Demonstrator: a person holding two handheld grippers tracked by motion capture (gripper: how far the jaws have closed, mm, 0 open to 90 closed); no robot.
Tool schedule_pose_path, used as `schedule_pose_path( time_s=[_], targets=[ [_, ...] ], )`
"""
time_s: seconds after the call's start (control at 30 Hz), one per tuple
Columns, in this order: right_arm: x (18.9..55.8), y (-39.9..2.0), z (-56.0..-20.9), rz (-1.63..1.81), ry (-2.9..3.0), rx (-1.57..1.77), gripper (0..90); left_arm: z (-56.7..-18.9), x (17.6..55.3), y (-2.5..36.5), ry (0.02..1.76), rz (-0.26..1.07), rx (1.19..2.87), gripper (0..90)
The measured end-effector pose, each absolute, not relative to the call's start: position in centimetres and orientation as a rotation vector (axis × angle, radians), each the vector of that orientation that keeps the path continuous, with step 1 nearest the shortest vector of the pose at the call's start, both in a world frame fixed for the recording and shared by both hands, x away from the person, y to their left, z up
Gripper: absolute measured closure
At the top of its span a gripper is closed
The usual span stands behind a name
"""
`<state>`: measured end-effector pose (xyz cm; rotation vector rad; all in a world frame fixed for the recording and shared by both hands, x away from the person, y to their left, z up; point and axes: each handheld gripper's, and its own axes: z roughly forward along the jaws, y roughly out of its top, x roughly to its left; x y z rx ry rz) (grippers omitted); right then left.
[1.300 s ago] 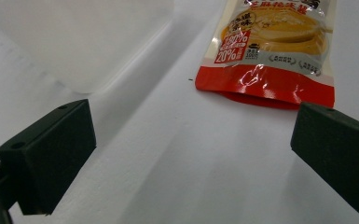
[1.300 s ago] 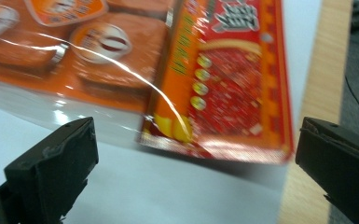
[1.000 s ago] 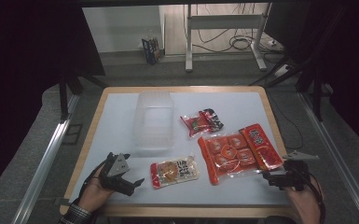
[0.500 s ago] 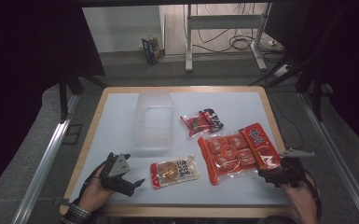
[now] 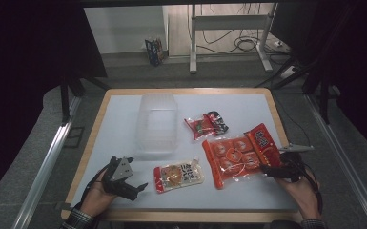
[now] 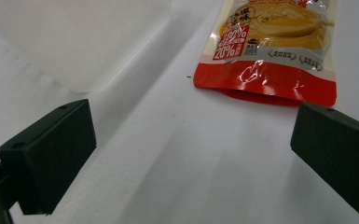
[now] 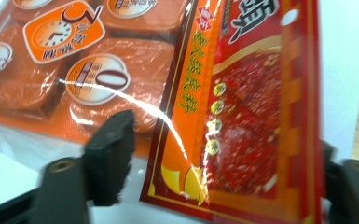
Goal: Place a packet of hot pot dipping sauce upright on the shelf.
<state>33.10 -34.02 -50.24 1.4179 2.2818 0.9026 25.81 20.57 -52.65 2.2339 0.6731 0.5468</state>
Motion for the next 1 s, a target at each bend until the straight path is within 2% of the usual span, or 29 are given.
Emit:
schedule_pose_path(
  time_s=[0.1, 0.2, 0.23, 0.47, 0.7, 0.9, 1.0],
  targets=[
    [33.6, -34.1, -49.9, 0.897, 2.277, 1.43, 42.1, -52.6, 25.8, 20.6, 0.674, 0.55, 2.231, 0.0],
    [34.0, -34.1, -49.7, 0.901, 2.275, 1.438, 47.9, -52.6, 25.8, 20.6, 0.682, 0.552, 2.219, 0.0],
    [34.4, -34.1, -49.6, 0.885, 2.281, 1.455, 53.1, -52.6, 25.8, 20.6, 0.686, 0.553, 2.214, 0.0],
    [36.4, -33.5, -49.6, 0.832, 2.31, 1.441, 63.1, -52.4, 25.9, 20.8, 0.705, 0.537, 2.189, 0.0],
    [38.4, -33.0, -49.8, 0.817, 2.325, 1.494, 69.1, -52.4, 25.9, 20.8, 0.708, 0.522, 2.187, 0.0],
    [39.0, -32.7, -49.8, 0.811, 2.37, 1.508, 84.8, -52.4, 25.8, 20.8, 0.705, 0.521, 2.19, 0.0],
    [38.9, -32.7, -49.7, 0.813, 2.382, 1.495, 87.6, -52.4, 25.8, 20.7, 0.703, 0.524, 2.194, 0.0]
  ],
)
